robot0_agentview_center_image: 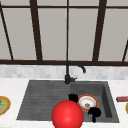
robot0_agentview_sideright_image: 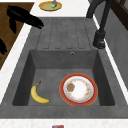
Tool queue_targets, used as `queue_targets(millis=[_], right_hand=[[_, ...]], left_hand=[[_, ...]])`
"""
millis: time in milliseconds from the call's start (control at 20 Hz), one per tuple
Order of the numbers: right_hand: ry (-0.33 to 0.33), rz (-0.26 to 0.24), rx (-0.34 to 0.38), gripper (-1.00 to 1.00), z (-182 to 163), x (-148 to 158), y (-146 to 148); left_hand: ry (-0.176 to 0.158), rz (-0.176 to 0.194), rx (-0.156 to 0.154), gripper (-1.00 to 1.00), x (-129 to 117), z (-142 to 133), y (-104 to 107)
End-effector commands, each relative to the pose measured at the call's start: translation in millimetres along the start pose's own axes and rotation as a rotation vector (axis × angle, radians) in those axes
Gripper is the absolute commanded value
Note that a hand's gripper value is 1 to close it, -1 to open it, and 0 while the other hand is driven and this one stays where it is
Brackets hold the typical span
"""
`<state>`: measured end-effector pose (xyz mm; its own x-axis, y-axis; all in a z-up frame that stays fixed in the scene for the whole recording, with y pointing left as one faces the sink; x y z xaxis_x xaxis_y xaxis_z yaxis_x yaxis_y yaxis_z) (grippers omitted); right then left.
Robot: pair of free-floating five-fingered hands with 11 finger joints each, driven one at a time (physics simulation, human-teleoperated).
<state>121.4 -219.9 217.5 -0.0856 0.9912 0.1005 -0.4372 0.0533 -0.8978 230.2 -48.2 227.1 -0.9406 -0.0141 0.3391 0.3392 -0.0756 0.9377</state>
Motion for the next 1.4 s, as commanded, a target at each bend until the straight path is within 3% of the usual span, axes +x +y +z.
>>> queue_targets(millis=[0,200,350,500,750,1100,1150,1200,1300,1350], right_hand=[[0.000,0.000,0.000,0.00,0,0,0],[0.000,0.000,0.000,0.00,0,0,0],[0.000,0.000,0.000,0.00,0,0,0],[0.000,0.000,0.000,0.00,0,0,0],[0.000,0.000,0.000,0.00,0,0,0],[0.000,0.000,0.000,0.00,0,0,0],[0.000,0.000,0.000,0.00,0,0,0],[0.000,0.000,0.000,0.00,0,0,0],[0.000,0.000,0.000,0.00,0,0,0],[0.000,0.000,0.000,0.00,0,0,0]], left_hand=[[-0.070,0.018,-0.025,-1.00,0,-21,2],[-0.077,0.037,-0.021,-1.00,1,-41,3],[-0.101,0.051,0.004,-1.00,1,-51,4],[-0.171,-0.004,0.024,-1.00,-2,-48,-3],[-0.266,-0.035,0.065,-1.00,-3,-50,-6],[-0.365,-0.021,0.091,-1.00,-3,-55,-7],[-0.372,-0.007,0.092,-1.00,-4,-57,-9],[-0.367,0.086,0.113,-1.00,-4,-62,-8],[-0.325,0.123,0.103,-1.00,-19,-62,-10],[-0.324,0.138,0.100,-1.00,-23,-63,-10]])
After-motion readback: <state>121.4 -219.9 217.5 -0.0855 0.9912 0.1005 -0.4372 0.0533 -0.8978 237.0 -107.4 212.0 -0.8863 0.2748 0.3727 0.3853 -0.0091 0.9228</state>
